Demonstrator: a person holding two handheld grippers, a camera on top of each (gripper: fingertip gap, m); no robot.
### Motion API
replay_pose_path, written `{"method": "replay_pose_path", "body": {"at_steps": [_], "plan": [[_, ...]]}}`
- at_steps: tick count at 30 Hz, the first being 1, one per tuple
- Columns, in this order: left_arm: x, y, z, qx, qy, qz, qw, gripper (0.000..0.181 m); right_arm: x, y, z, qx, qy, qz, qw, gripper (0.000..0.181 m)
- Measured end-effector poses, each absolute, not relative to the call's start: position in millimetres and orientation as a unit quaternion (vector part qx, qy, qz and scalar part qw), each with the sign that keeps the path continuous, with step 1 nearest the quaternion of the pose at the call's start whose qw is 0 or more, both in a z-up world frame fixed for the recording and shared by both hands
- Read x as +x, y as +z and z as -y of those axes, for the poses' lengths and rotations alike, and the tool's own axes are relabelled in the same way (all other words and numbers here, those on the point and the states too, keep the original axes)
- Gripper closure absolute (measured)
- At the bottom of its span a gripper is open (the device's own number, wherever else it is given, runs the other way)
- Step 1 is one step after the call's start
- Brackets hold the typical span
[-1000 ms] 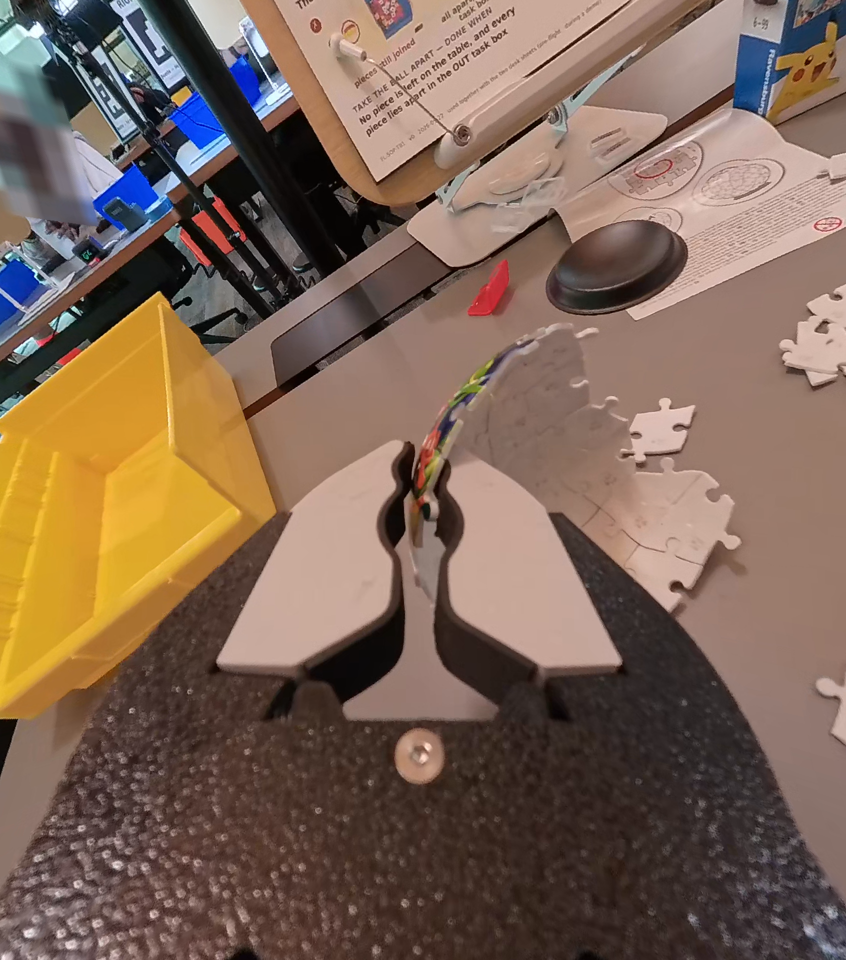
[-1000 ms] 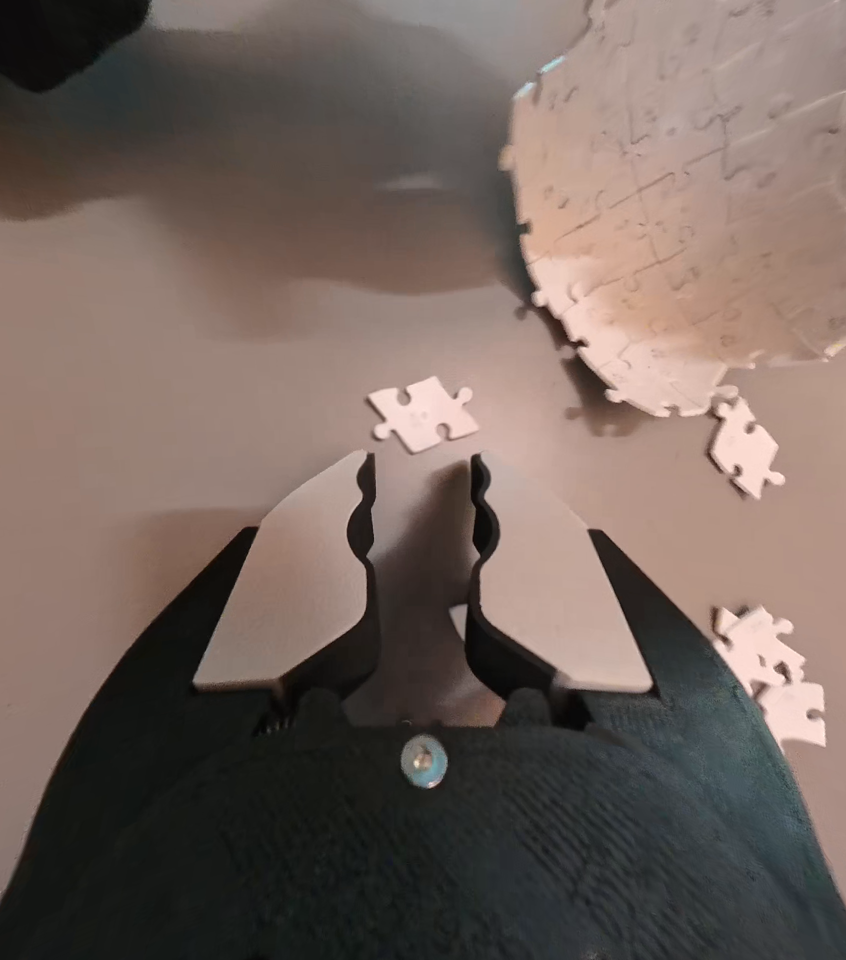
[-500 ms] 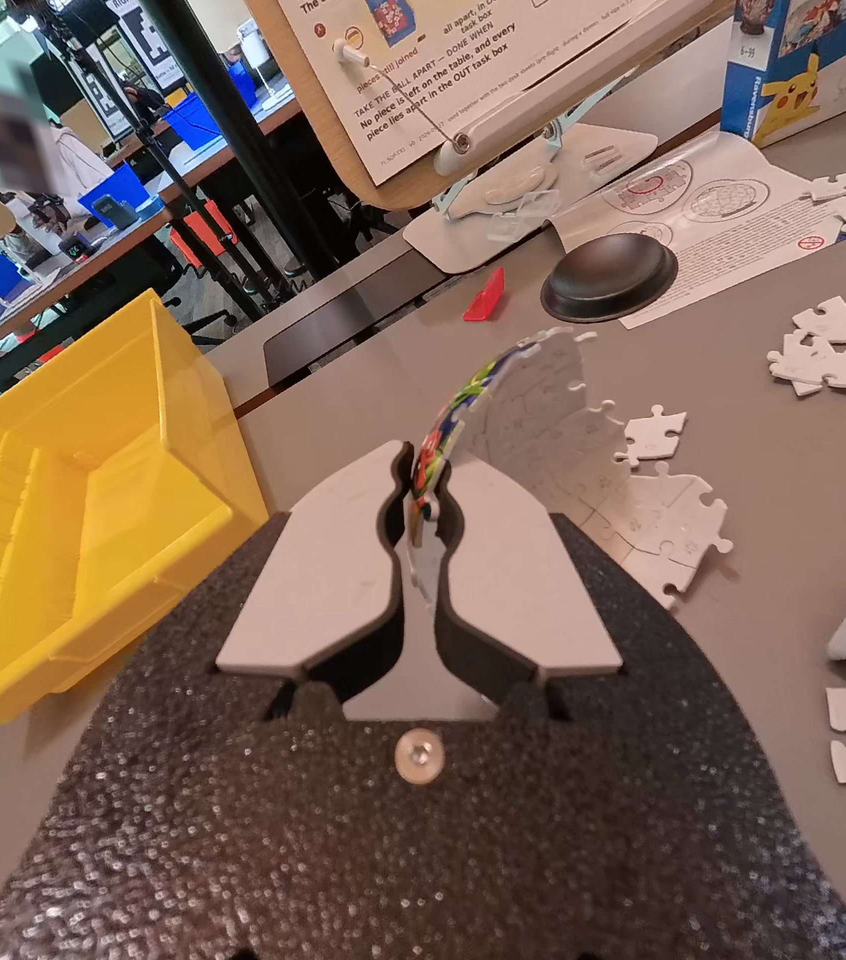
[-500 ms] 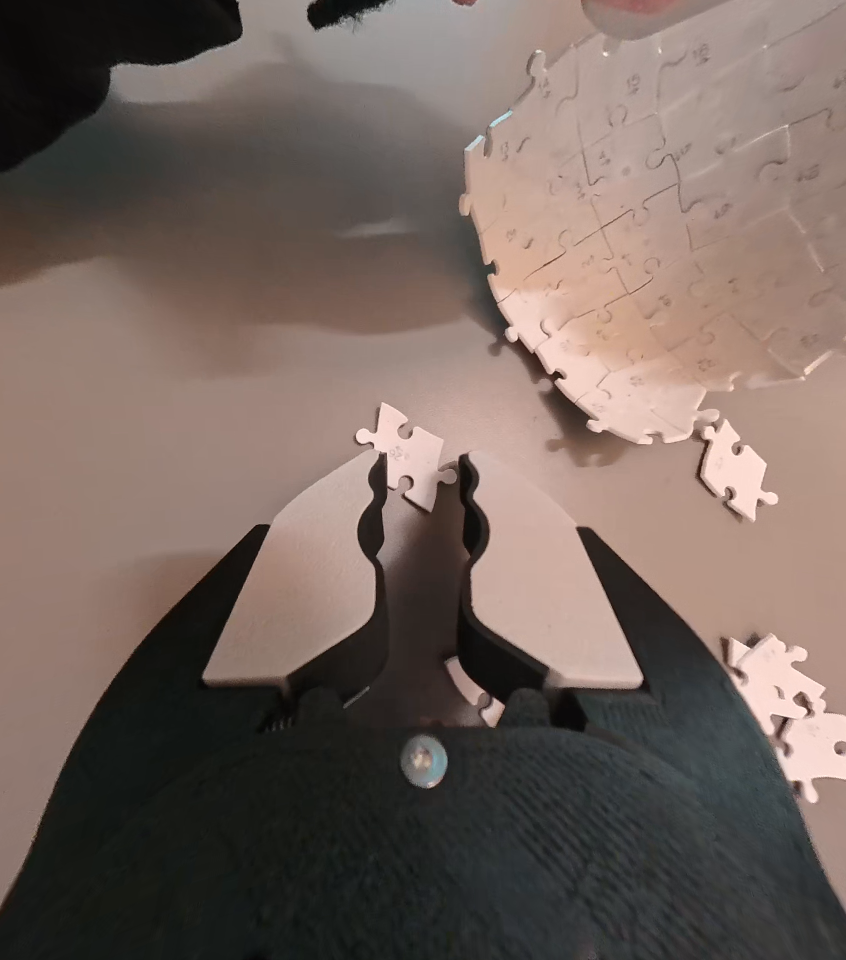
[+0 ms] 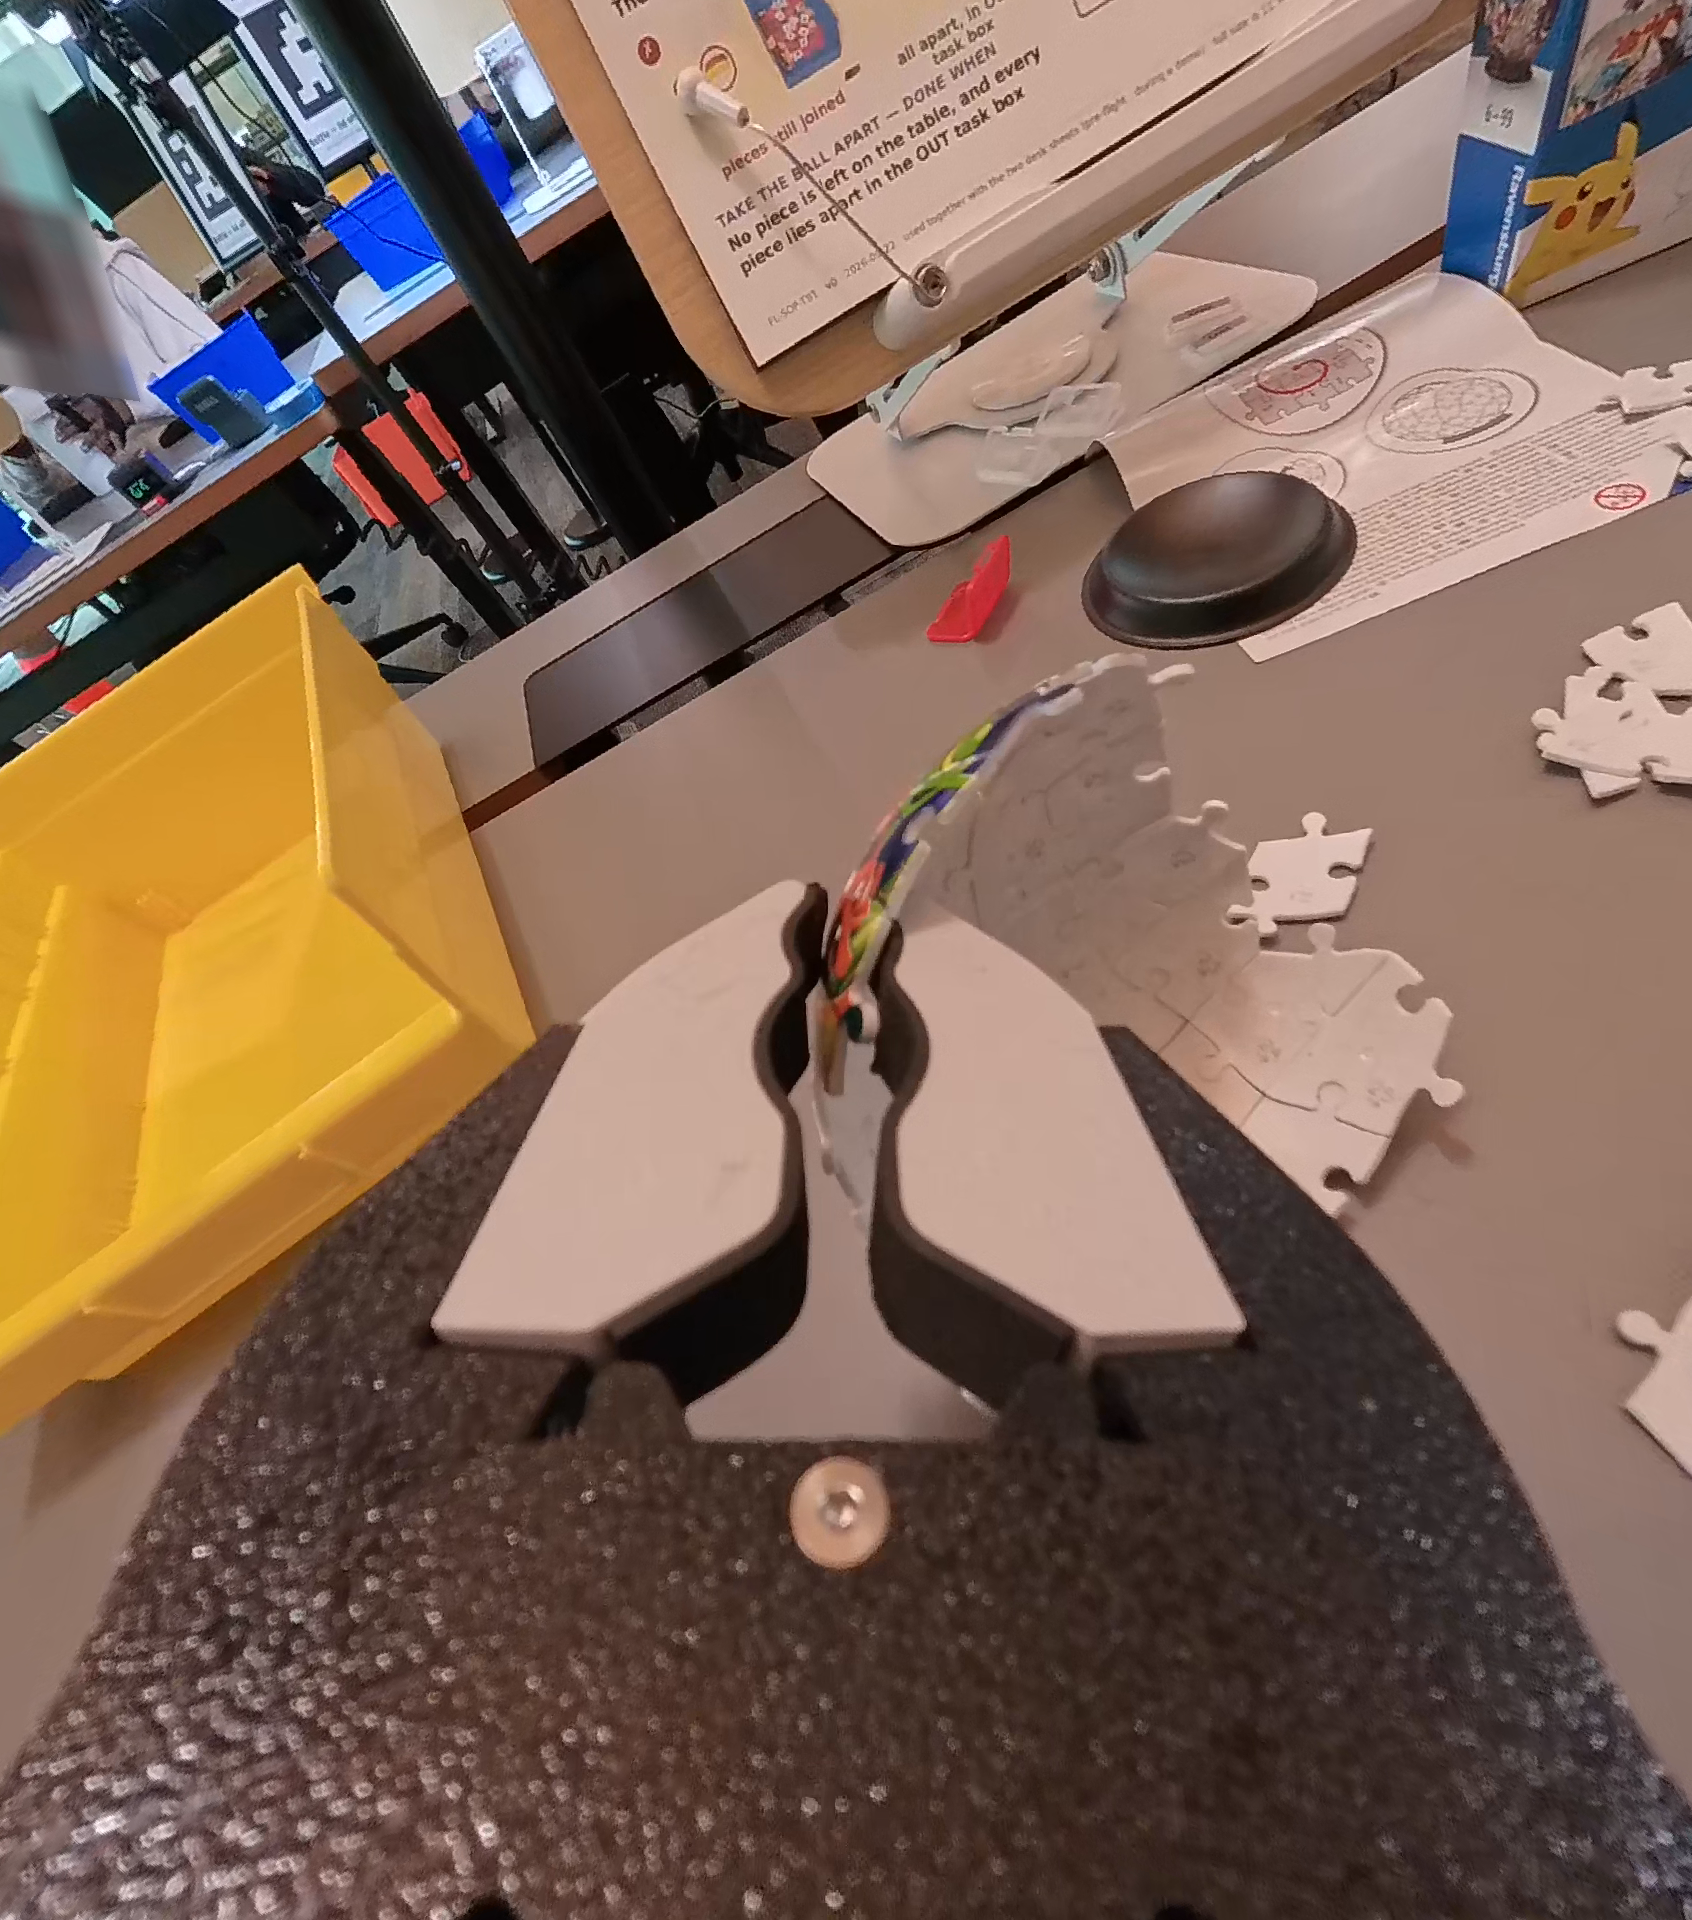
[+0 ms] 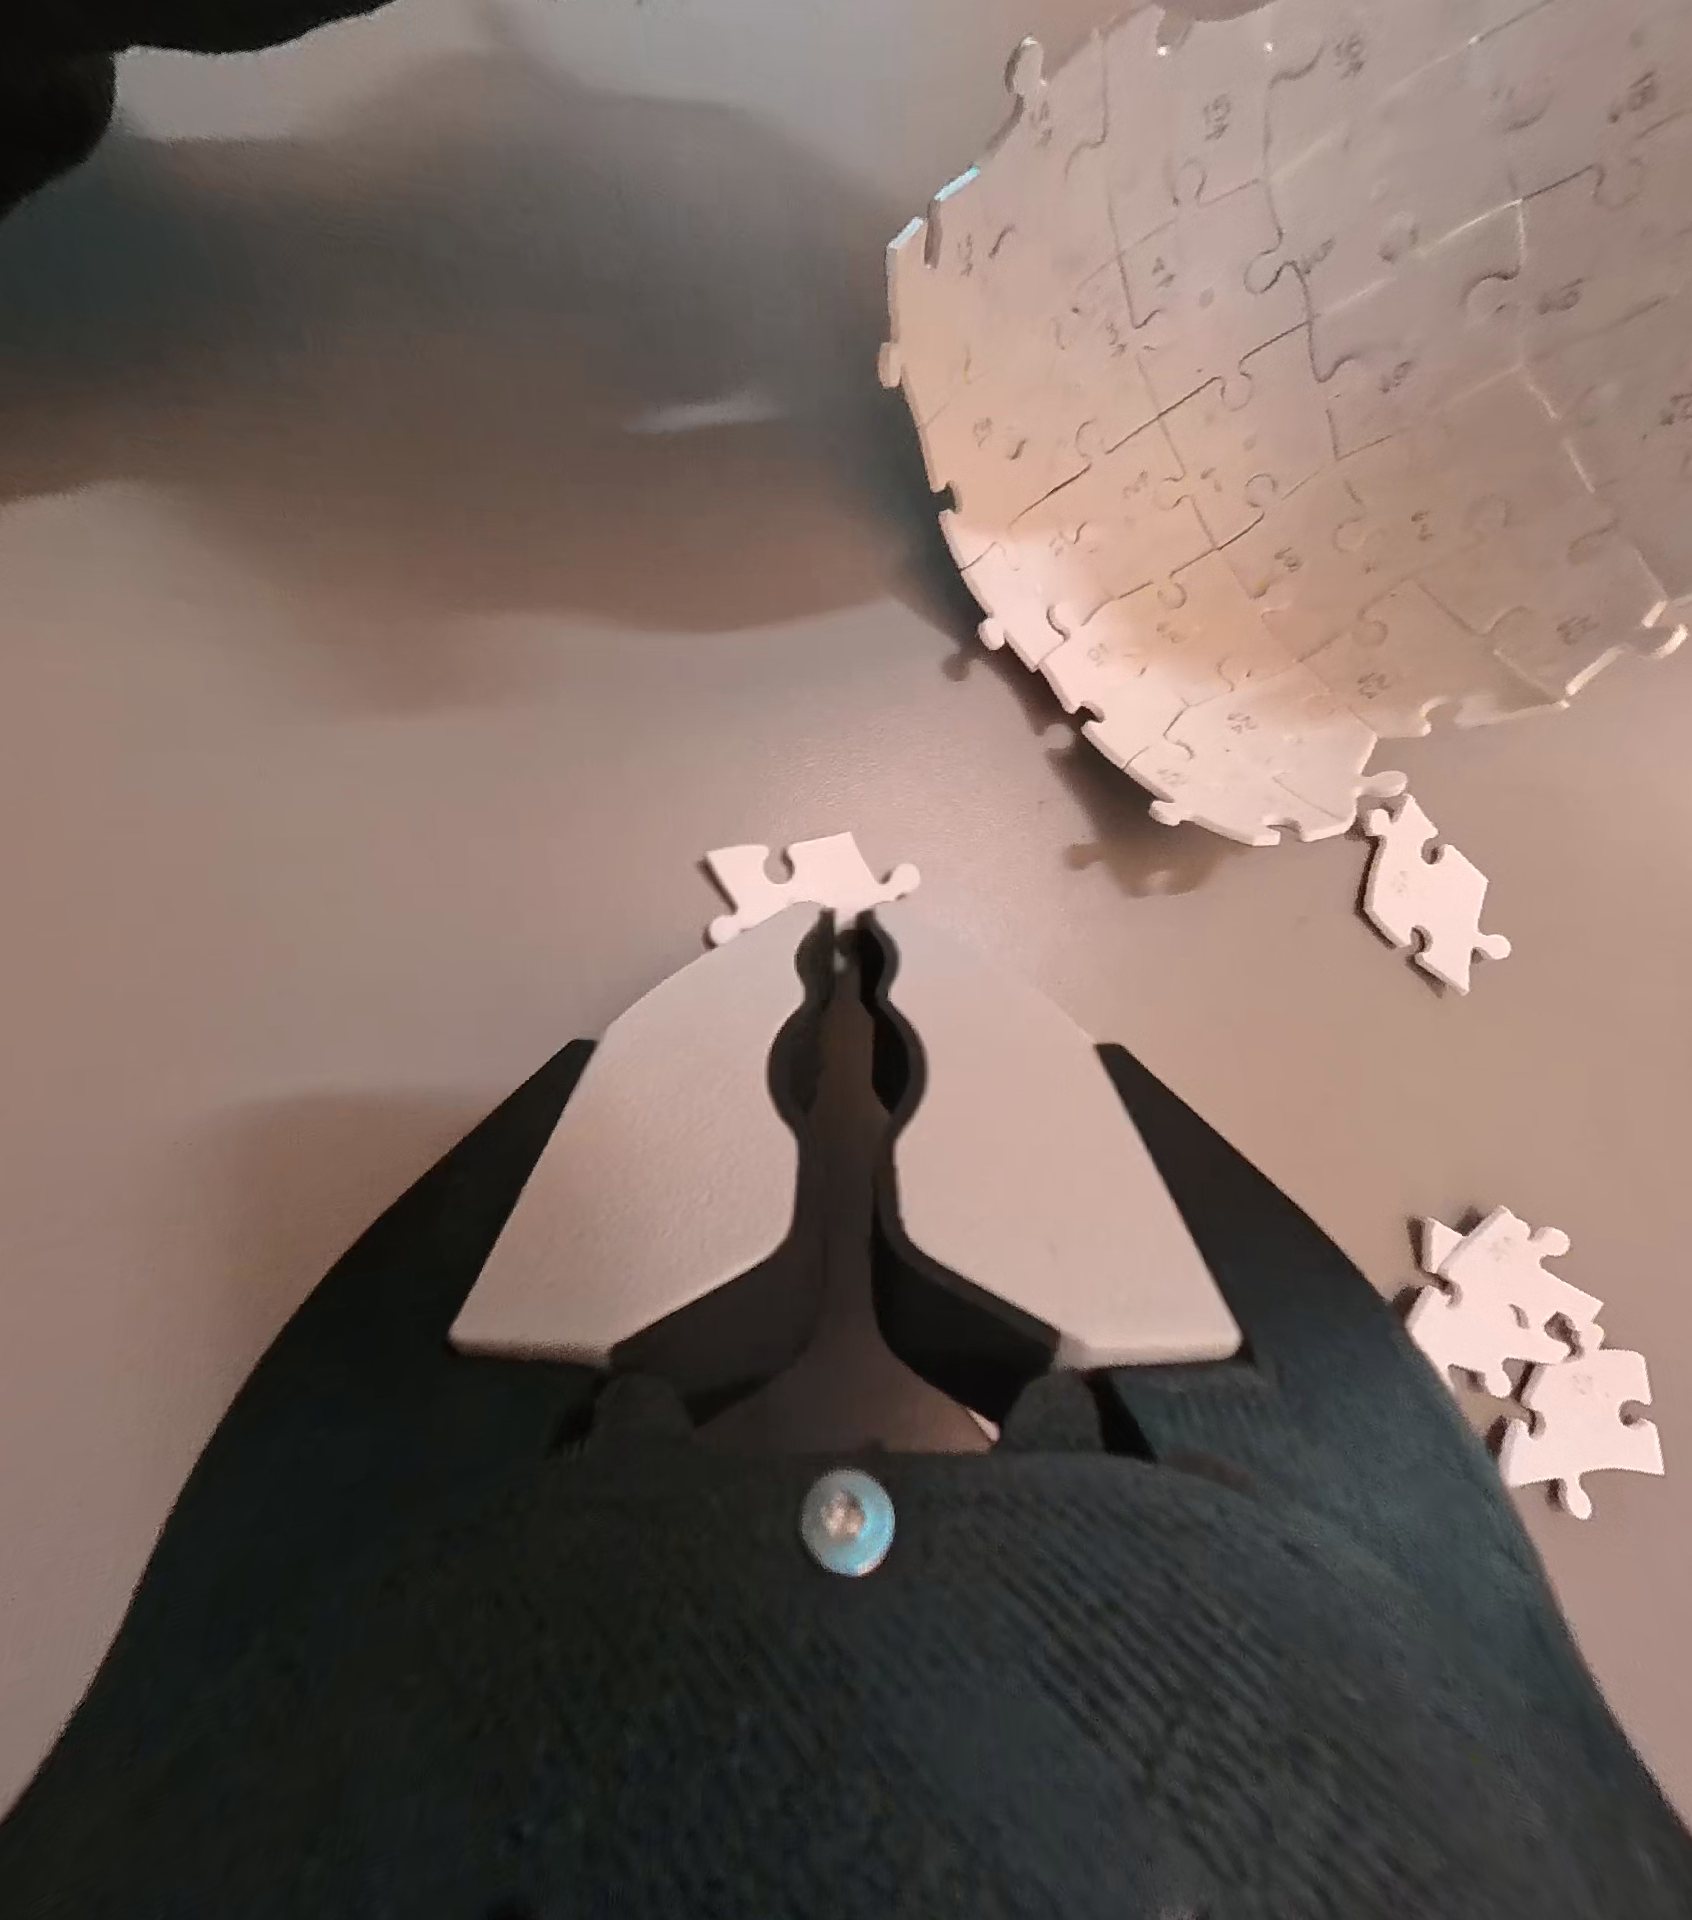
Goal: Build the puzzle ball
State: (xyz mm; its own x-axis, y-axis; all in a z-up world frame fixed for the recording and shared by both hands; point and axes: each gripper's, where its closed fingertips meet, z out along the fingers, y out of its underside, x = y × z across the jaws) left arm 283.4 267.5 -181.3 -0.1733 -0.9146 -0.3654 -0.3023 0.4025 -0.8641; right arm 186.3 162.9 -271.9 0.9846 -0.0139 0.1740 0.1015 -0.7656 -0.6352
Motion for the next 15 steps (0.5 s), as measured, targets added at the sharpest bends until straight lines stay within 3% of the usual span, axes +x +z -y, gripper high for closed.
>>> {"method": "replay_pose_path", "body": {"at_steps": [1,4,10,15], "plan": [[283,-181,-268,-0.438,-0.325,-0.694,0.471,0.175,187,-270,-162,-0.935,-0.085,0.022,0.343,0.167],[283,-182,-269,-0.439,-0.323,-0.694,0.471,0.175,183,-264,-162,-0.931,-0.072,0.05,0.355,0.148],[283,-179,-264,-0.423,-0.328,-0.699,0.475,0.175,179,-270,-163,-0.936,-0.05,0.061,0.343,0.155],[282,-171,-244,-0.325,-0.326,-0.724,0.514,0.175,199,-255,-159,-0.925,-0.079,0.009,0.371,0.148]]}}
